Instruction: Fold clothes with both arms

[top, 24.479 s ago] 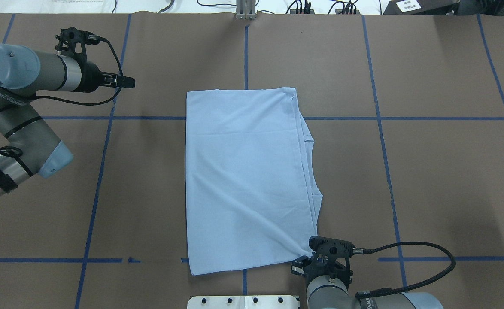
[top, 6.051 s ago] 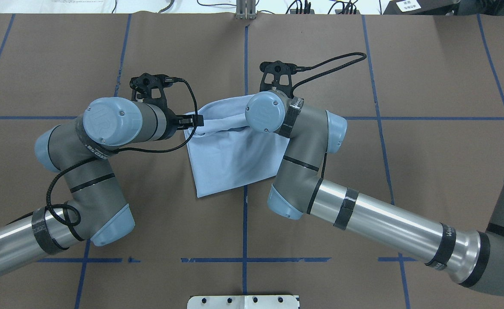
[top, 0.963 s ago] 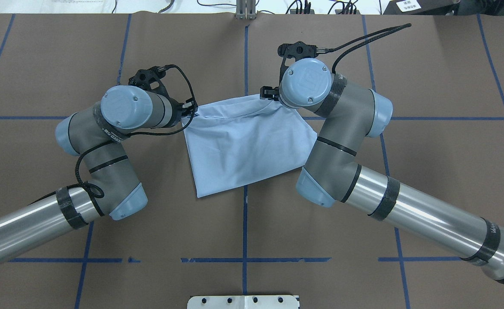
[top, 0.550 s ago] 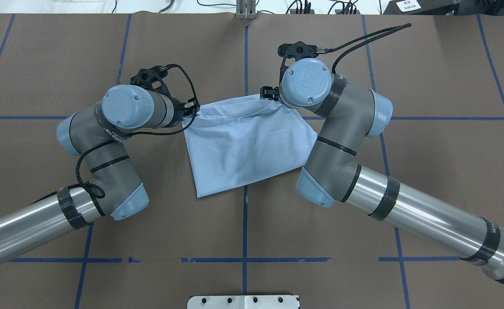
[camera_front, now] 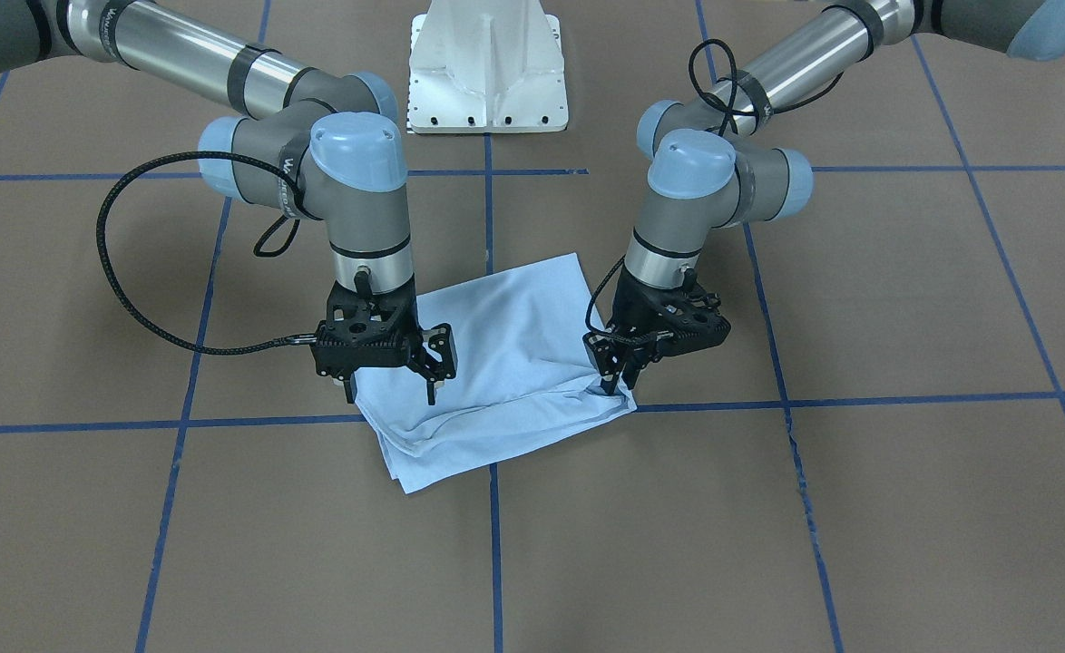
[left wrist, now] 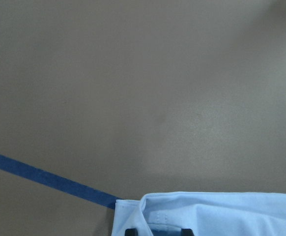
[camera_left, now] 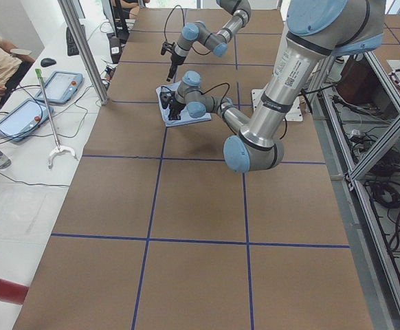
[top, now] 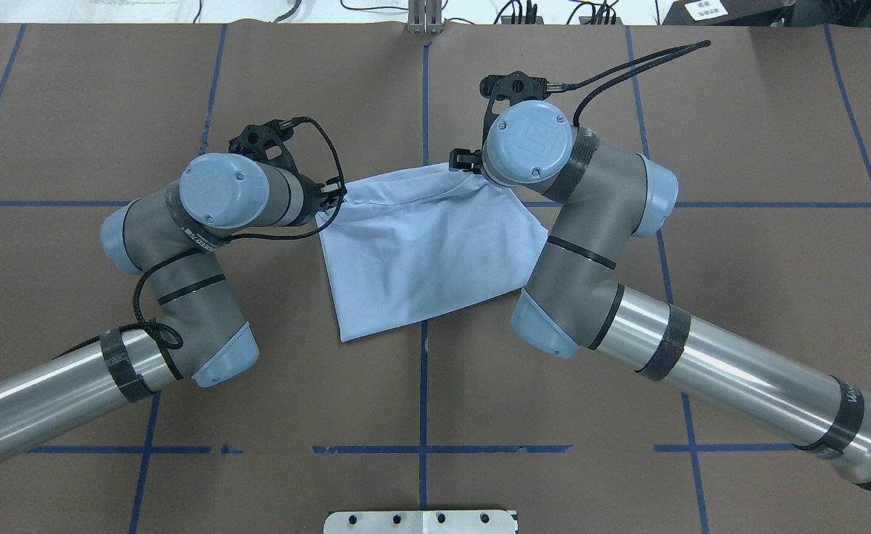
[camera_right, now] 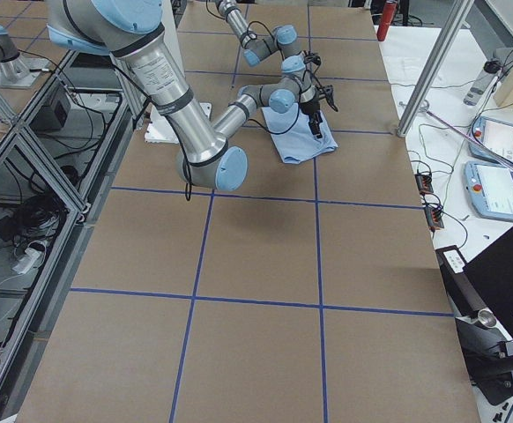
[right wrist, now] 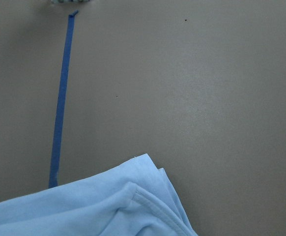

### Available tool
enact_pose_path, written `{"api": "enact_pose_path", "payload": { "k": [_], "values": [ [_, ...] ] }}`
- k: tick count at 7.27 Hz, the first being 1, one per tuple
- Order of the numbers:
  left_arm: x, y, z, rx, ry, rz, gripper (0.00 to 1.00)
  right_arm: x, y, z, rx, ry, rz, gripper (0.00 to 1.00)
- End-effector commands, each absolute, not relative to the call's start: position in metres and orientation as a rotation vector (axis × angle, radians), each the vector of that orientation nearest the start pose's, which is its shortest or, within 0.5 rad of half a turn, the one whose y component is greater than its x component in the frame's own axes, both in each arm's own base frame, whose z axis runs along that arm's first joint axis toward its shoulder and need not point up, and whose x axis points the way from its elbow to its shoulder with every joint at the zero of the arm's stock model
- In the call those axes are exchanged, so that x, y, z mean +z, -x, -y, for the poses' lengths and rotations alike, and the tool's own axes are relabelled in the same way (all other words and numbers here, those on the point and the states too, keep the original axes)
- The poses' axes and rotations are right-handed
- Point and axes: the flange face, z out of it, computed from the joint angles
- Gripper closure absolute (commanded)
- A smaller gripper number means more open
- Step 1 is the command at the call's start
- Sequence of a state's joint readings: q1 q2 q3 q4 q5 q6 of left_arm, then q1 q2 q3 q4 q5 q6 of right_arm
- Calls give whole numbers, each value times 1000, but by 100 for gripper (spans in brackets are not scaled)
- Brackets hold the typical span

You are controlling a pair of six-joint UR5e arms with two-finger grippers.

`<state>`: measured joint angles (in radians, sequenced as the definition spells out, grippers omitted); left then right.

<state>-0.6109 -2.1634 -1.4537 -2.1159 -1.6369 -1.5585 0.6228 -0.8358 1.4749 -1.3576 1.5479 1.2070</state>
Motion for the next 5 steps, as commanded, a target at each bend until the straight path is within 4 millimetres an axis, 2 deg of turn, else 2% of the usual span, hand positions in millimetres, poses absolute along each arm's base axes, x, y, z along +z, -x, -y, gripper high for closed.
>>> {"api": "enact_pose_path", "payload": {
  "k": [1, 2, 3, 4, 5],
  "values": [
    [306, -521, 518, -482, -270, -981, 100, 234, 523, 541, 255, -422, 744, 0],
    [310, -519, 522, -420, -308, -953, 100, 234, 523, 541, 255, -422, 744, 0],
    [322, -503, 544, -418, -335, -918, 100, 234, 523, 541, 253, -423, 744, 0],
    [349, -509, 557, -419, -326, -862, 100, 236, 522, 542, 253, -423, 740, 0],
    [364, -500, 571, -413, -338, -832, 100, 235, 523, 542, 251, -423, 742, 0]
  ]
}}
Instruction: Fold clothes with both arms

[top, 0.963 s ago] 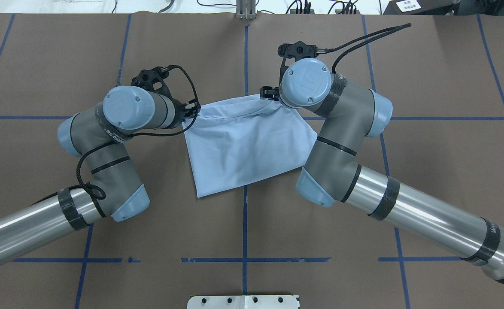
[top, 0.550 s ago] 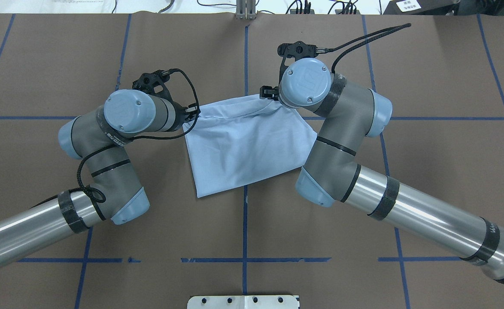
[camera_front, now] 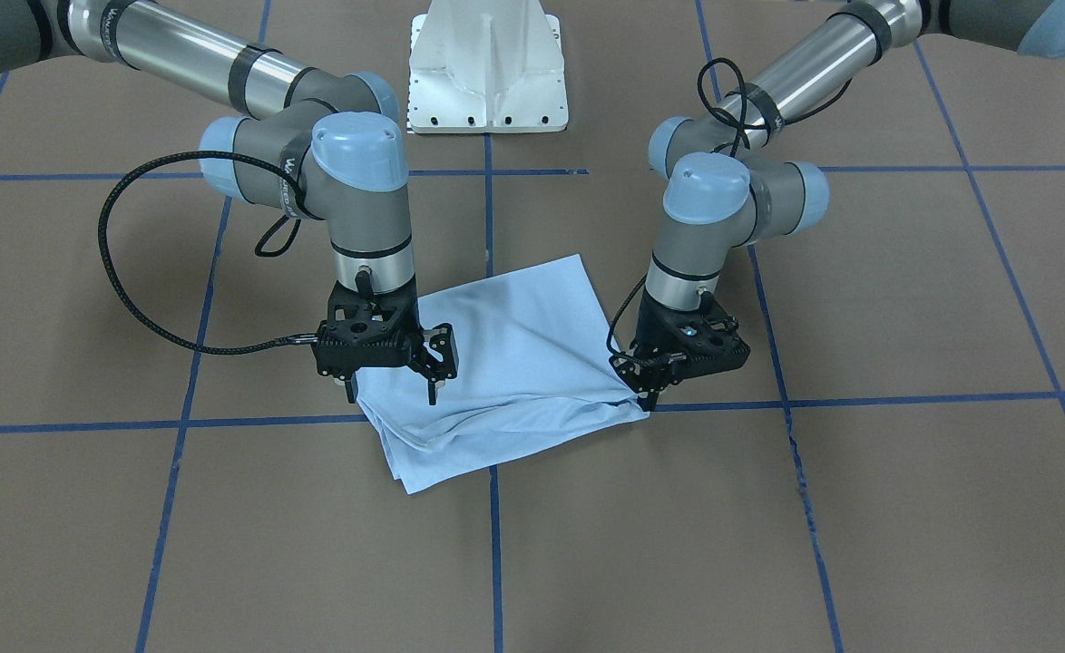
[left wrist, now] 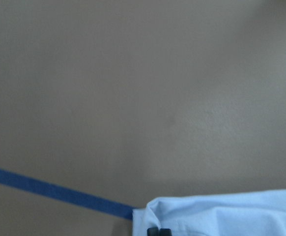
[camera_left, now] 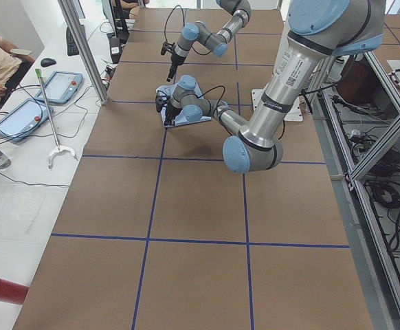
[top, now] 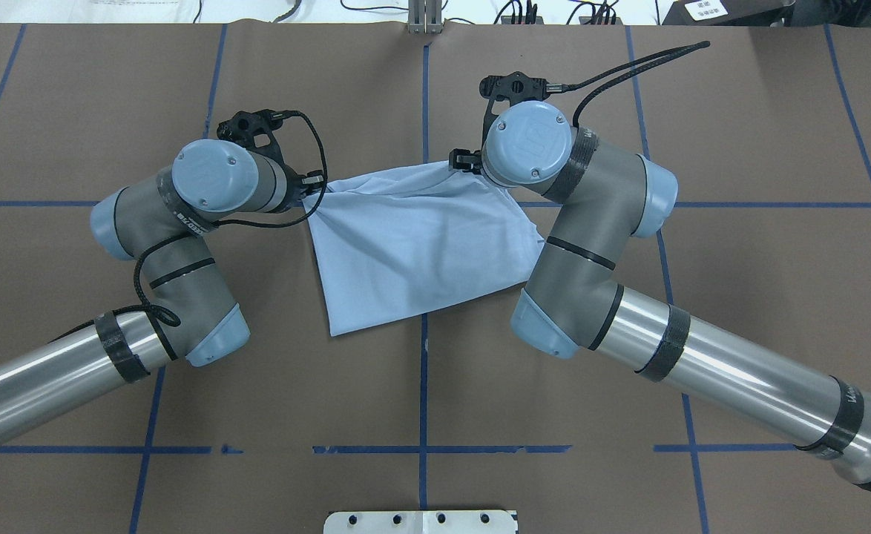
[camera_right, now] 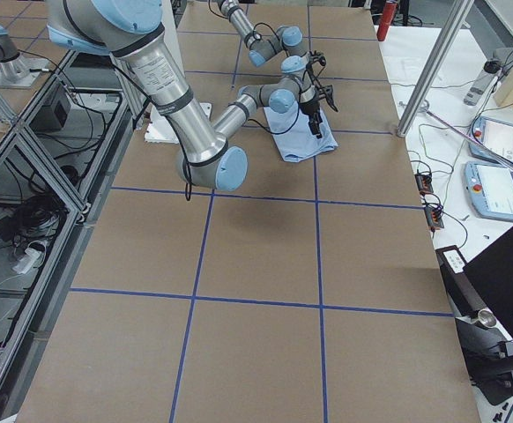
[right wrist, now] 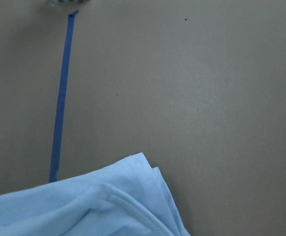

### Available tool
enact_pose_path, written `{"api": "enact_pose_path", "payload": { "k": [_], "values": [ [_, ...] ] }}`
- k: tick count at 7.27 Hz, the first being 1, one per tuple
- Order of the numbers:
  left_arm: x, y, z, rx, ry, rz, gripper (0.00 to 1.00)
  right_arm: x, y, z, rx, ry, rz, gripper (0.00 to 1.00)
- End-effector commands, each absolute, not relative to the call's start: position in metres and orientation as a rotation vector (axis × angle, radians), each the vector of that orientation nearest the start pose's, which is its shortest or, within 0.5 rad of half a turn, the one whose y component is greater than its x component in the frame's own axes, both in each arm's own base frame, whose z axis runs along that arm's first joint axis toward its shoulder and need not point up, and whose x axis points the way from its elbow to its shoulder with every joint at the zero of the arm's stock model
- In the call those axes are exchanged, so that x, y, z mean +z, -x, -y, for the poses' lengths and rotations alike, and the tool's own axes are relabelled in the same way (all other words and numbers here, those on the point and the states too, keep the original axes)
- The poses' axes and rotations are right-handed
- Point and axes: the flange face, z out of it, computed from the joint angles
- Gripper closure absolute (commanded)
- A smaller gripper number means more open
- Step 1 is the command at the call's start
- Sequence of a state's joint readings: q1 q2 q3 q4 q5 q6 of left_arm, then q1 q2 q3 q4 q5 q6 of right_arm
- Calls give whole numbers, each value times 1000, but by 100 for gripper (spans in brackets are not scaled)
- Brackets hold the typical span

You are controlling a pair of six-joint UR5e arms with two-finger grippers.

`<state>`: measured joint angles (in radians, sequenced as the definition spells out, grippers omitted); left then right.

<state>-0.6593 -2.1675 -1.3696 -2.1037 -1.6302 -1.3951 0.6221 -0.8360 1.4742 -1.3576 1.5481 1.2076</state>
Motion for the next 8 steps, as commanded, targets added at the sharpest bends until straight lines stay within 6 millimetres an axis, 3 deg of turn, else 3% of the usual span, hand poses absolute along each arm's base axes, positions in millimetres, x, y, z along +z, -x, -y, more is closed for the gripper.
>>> {"api": "enact_pose_path", "payload": {
  "k": [1, 3, 4, 5, 6, 7, 8],
  "values": [
    [375, -491, 587, -396, -356, -799, 100, 236, 522, 542, 250, -422, 740, 0],
    [348, -492, 619, -398, -384, -801, 100, 235, 522, 542, 249, -423, 744, 0],
    [345, -486, 627, -392, -404, -808, 100, 235, 521, 542, 250, -423, 743, 0],
    [345, -486, 627, -365, -413, -806, 22, 236, 522, 542, 250, -420, 741, 0],
    [338, -482, 624, -316, -437, -811, 0, 236, 522, 542, 242, -408, 745, 0],
    [322, -472, 613, -282, -436, -850, 0, 235, 512, 549, 198, -359, 767, 0],
    [321, -453, 589, -182, -418, -887, 0, 236, 486, 568, 155, -310, 793, 0]
  ]
}}
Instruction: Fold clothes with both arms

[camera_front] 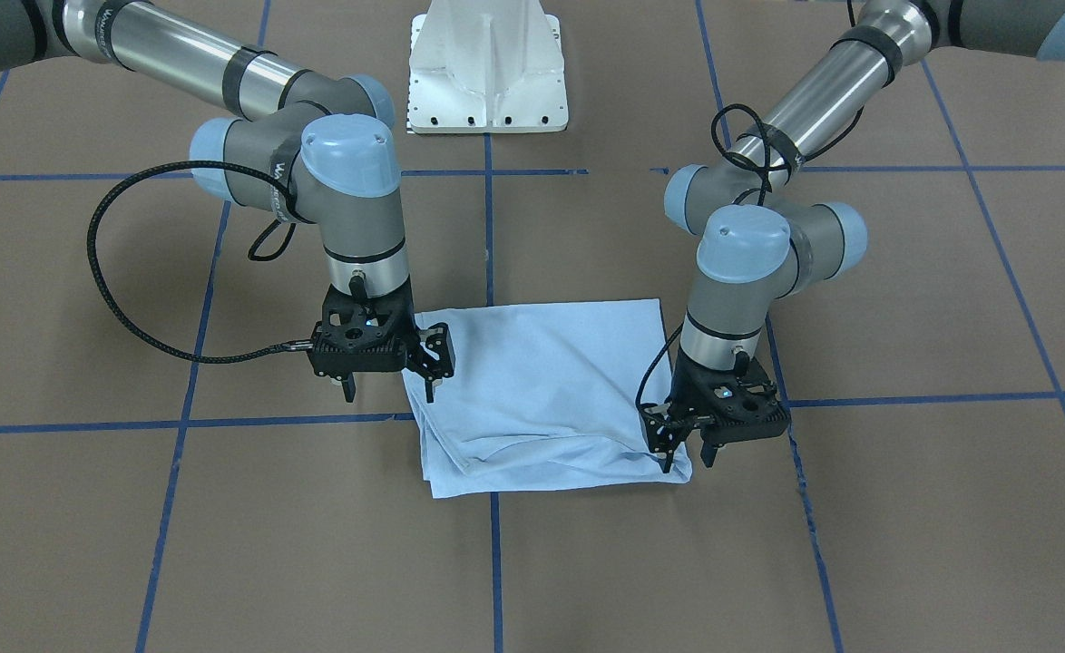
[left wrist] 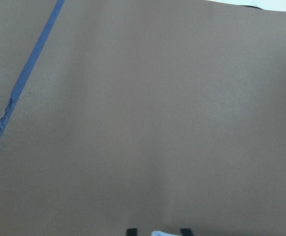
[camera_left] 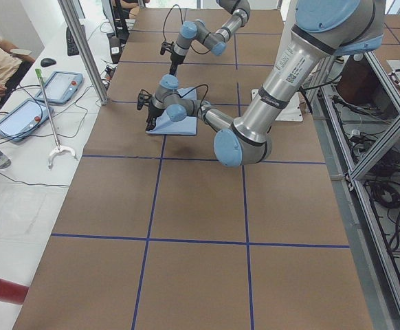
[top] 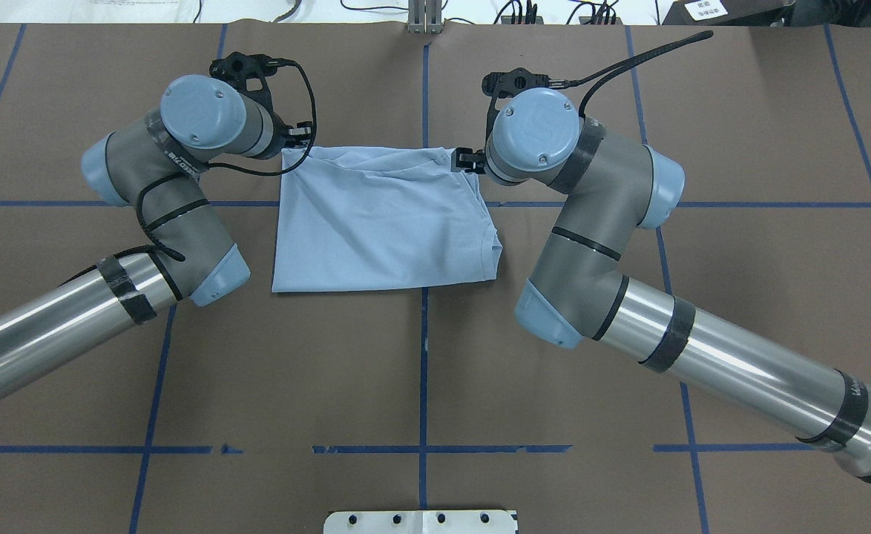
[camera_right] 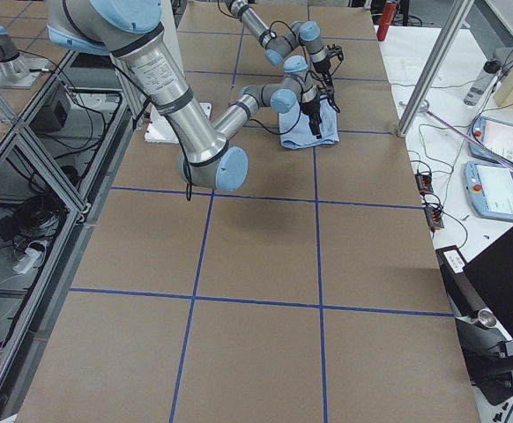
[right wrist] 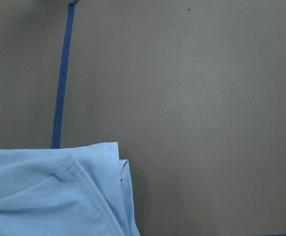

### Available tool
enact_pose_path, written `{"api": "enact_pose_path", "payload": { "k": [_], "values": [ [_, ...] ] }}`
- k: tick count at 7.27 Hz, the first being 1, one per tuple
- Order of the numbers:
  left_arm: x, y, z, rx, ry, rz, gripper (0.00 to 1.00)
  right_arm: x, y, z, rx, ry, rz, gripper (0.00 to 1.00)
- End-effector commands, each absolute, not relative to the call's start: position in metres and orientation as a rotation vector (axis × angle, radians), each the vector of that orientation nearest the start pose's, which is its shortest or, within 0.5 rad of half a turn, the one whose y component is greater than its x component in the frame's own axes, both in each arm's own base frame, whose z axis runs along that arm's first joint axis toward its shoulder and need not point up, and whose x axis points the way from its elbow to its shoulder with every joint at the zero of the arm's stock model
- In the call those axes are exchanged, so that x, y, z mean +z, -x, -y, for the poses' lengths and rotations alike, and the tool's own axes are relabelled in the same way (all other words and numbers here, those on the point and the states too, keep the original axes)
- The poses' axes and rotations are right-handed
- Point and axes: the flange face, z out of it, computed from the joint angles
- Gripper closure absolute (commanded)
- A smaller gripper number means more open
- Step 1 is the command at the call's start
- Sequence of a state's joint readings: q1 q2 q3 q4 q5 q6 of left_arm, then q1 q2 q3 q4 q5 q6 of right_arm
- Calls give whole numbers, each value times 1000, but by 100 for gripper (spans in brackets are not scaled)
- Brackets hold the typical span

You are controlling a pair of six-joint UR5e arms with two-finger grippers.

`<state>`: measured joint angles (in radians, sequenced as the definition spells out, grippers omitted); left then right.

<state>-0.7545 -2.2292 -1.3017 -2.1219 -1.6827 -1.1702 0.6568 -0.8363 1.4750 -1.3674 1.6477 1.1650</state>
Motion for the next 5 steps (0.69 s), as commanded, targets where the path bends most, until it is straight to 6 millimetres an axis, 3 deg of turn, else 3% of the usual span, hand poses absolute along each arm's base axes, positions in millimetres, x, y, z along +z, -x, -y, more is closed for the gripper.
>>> {"api": "enact_pose_path", "payload": {
  "k": [1, 2, 3, 5],
  "values": [
    [319, -421, 565, -113, -457, -877, 0, 249, 450, 592, 122, -276, 789, 0],
    [310, -387, 547, -55, -481, -845, 0, 271, 400, 608, 61, -244, 768, 0],
    [314, -347, 523, -8, -472, -810, 0, 294, 325, 618, -24, -241, 737, 0],
    [328, -245, 476, 104, -484, -753, 0, 354, 176, 611, -174, -219, 685, 0]
  ]
}}
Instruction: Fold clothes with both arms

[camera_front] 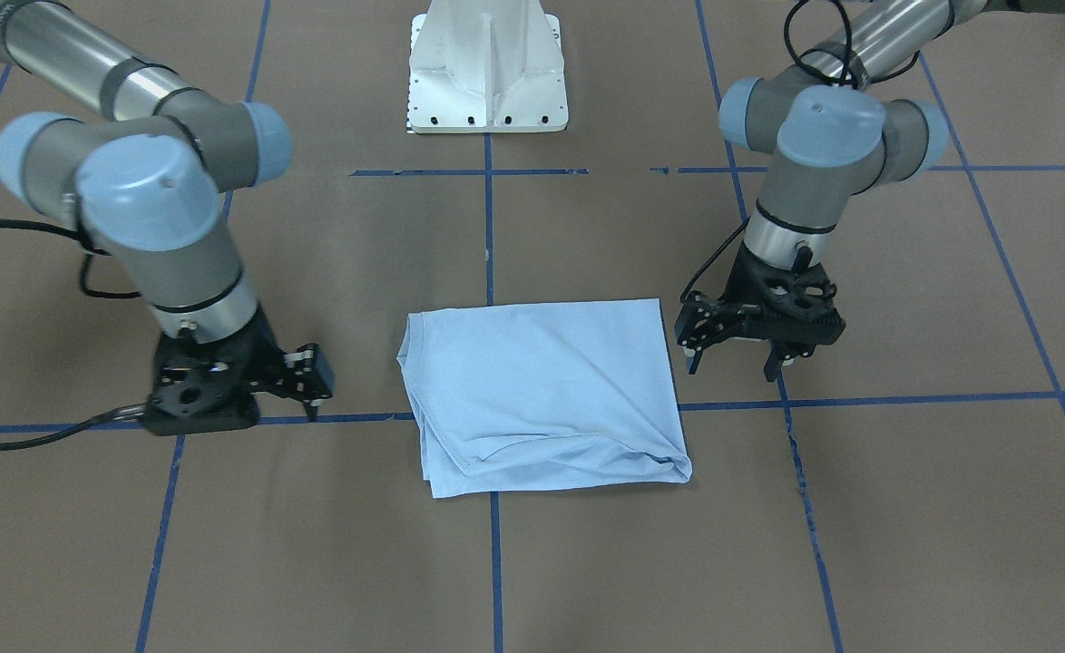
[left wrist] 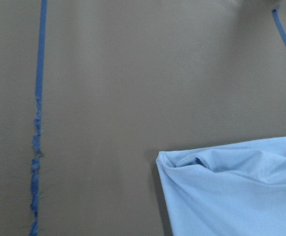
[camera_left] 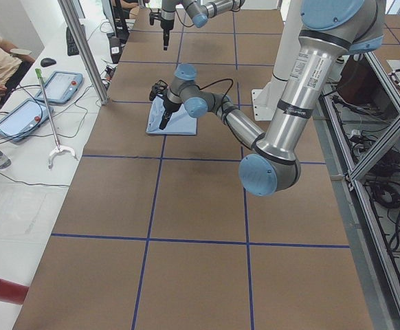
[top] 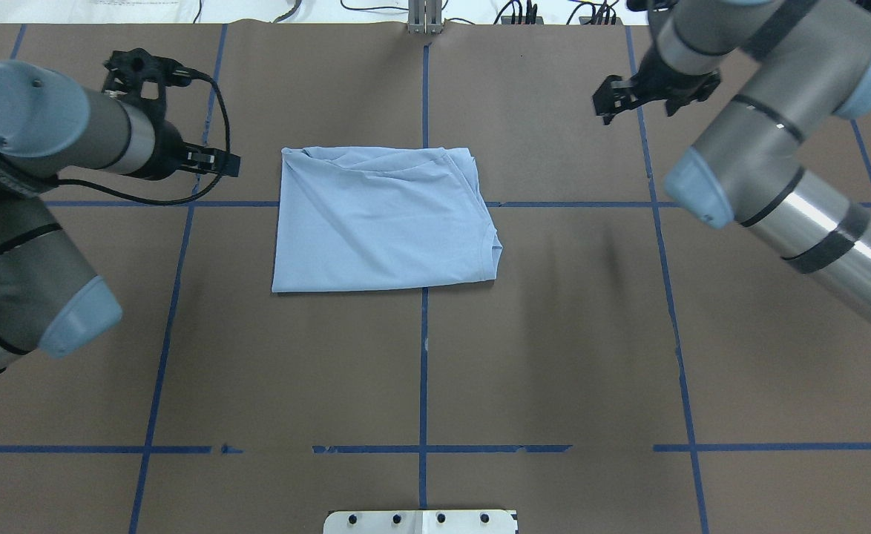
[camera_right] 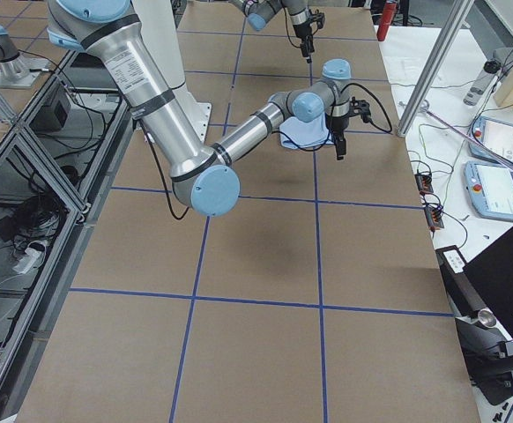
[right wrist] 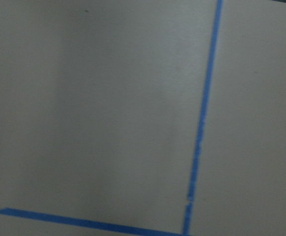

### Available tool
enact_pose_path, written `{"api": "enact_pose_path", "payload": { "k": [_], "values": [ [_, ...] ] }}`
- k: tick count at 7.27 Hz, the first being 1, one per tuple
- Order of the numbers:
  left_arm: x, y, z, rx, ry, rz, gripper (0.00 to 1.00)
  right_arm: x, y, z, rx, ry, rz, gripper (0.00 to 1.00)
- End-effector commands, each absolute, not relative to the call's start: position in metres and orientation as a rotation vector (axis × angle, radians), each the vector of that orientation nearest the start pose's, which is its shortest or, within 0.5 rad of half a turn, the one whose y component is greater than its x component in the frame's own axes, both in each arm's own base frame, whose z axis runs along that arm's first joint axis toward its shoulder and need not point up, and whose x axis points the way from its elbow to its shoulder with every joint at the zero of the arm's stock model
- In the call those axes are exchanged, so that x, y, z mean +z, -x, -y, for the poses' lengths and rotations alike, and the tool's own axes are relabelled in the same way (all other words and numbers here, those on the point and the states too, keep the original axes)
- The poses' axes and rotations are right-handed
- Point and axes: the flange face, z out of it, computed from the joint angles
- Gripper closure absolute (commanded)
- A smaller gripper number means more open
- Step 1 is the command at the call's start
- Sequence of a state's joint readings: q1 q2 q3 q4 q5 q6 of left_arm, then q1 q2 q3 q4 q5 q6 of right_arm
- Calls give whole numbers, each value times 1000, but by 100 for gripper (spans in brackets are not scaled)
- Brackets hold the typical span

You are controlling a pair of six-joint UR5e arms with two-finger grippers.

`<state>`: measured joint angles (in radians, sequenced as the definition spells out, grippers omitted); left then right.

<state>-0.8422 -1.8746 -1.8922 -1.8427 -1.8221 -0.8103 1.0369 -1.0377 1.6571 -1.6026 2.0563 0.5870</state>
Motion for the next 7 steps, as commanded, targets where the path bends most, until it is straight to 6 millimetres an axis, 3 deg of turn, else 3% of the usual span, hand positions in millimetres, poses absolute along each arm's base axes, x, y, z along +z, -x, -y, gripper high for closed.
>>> {"api": "enact_pose_path", "payload": {
  "k": [1, 2, 3, 4, 5, 6, 7],
  "values": [
    [356, -192, 466, 173, -490, -708, 0, 400, 111, 604, -191, -196, 682, 0],
    [388, -125, 470, 268, -510, -655, 0, 460, 53, 585, -238, -170, 701, 0],
    [424, -57, 472, 274, -487, -657, 0, 512, 10, 559, -293, -157, 691, 0],
    [468, -28, 468, 226, -411, -667, 0, 557, -11, 528, -281, -108, 684, 0],
    [518, -22, 463, 188, -313, -656, 0, 590, -24, 497, -241, -57, 685, 0],
    [535, 24, 460, 90, -318, -660, 0, 608, -27, 481, -226, -23, 681, 0],
    [555, 44, 449, 53, -279, -703, 0, 618, -43, 471, -186, -11, 687, 0]
  ]
}}
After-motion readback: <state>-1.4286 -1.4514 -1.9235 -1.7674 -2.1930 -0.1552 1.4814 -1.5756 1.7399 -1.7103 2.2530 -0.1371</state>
